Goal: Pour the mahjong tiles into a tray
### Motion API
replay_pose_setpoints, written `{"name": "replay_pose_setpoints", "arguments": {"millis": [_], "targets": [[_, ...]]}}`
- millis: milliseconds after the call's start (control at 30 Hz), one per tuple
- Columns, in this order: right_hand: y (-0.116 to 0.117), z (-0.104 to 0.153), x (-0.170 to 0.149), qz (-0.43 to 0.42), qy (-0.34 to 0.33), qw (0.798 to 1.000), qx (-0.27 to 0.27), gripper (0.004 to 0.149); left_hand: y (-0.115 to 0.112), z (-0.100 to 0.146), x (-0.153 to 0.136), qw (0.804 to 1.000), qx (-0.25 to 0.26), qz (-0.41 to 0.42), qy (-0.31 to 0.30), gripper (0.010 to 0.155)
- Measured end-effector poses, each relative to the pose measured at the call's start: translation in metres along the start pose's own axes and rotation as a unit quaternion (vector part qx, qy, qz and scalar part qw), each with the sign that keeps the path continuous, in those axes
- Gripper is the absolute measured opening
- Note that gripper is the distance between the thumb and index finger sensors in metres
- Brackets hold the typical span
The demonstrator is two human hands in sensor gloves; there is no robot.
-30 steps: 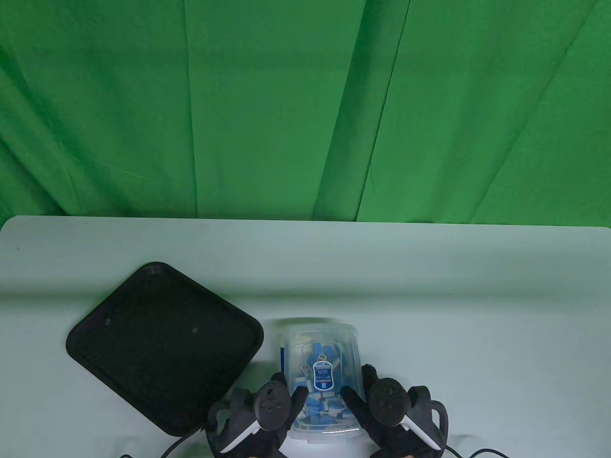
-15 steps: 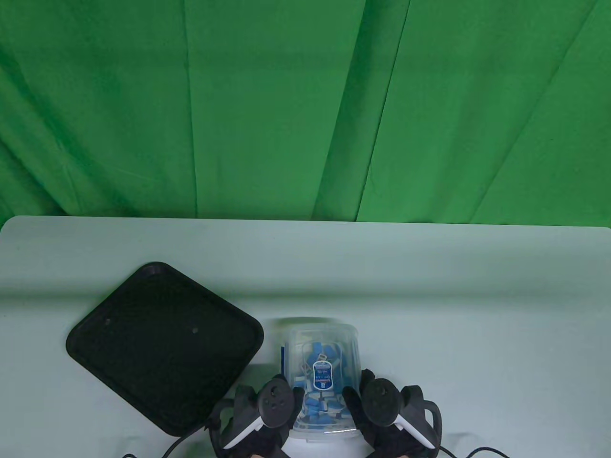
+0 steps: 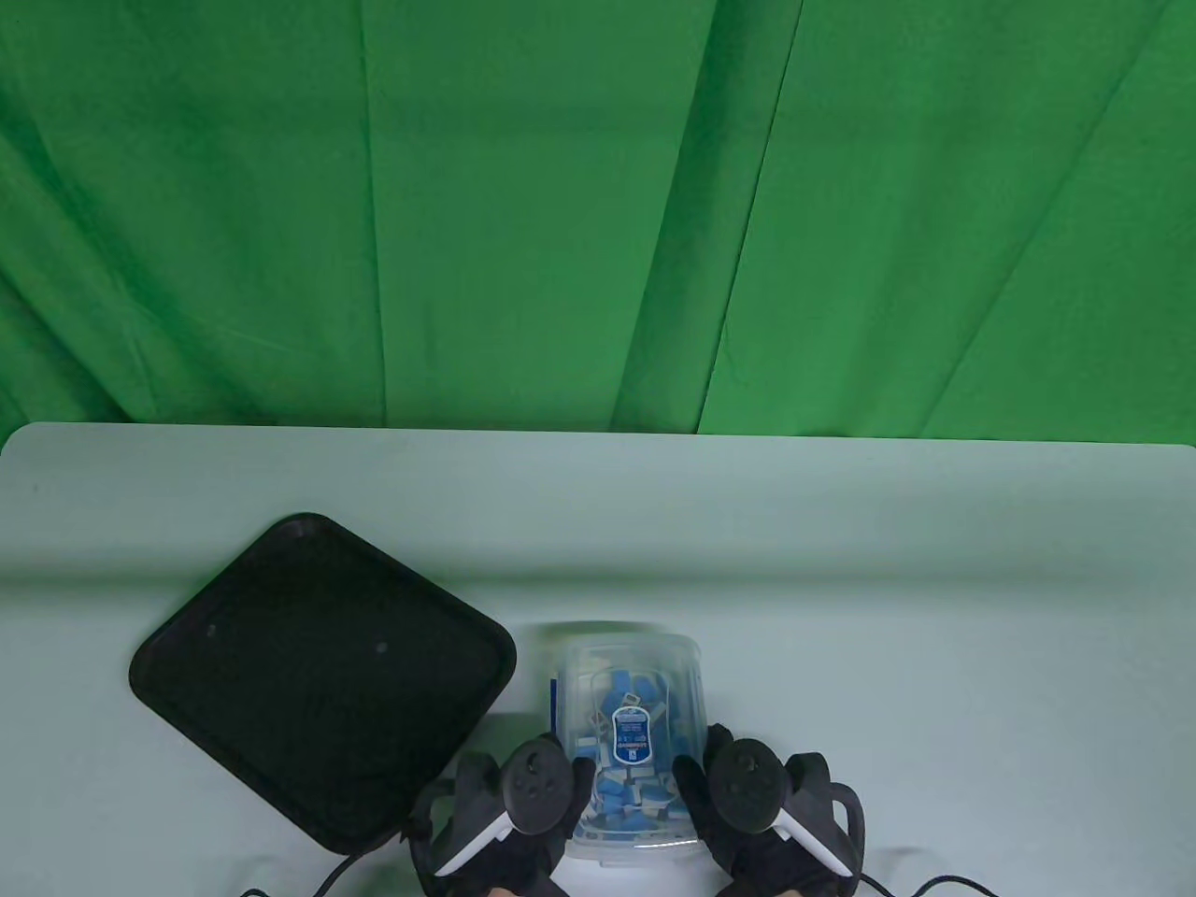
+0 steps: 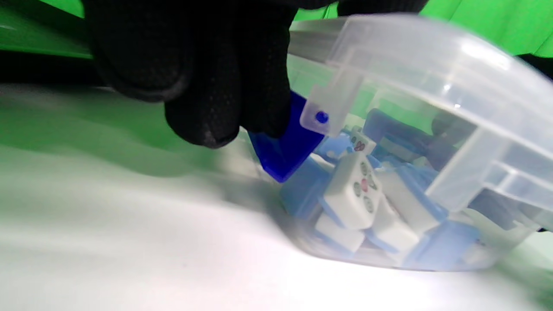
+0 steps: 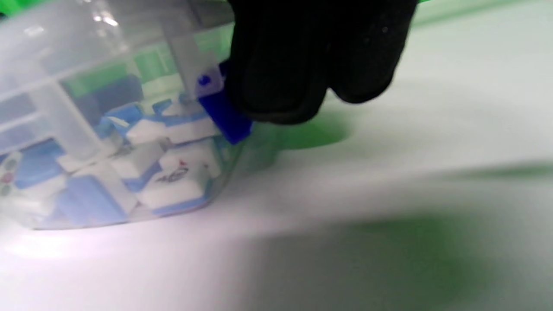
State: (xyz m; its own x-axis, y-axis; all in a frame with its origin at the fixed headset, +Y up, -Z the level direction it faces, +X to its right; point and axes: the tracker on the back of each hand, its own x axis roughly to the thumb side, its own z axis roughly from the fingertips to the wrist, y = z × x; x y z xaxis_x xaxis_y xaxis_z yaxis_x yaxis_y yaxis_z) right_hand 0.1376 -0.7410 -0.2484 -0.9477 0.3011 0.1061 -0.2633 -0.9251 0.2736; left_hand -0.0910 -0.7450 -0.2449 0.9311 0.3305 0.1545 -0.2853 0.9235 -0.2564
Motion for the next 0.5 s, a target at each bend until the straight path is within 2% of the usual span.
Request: {"name": "replay_pose_setpoints", "arguments": {"millis": [500], "targets": [[-0.0004, -0.0006, -0.0005, -0.003, 0.000, 1.000, 0.000, 0.073, 0.0007, 0.0000, -0.0008, 1.000, 0.001, 0.001, 0.002, 0.070]]}}
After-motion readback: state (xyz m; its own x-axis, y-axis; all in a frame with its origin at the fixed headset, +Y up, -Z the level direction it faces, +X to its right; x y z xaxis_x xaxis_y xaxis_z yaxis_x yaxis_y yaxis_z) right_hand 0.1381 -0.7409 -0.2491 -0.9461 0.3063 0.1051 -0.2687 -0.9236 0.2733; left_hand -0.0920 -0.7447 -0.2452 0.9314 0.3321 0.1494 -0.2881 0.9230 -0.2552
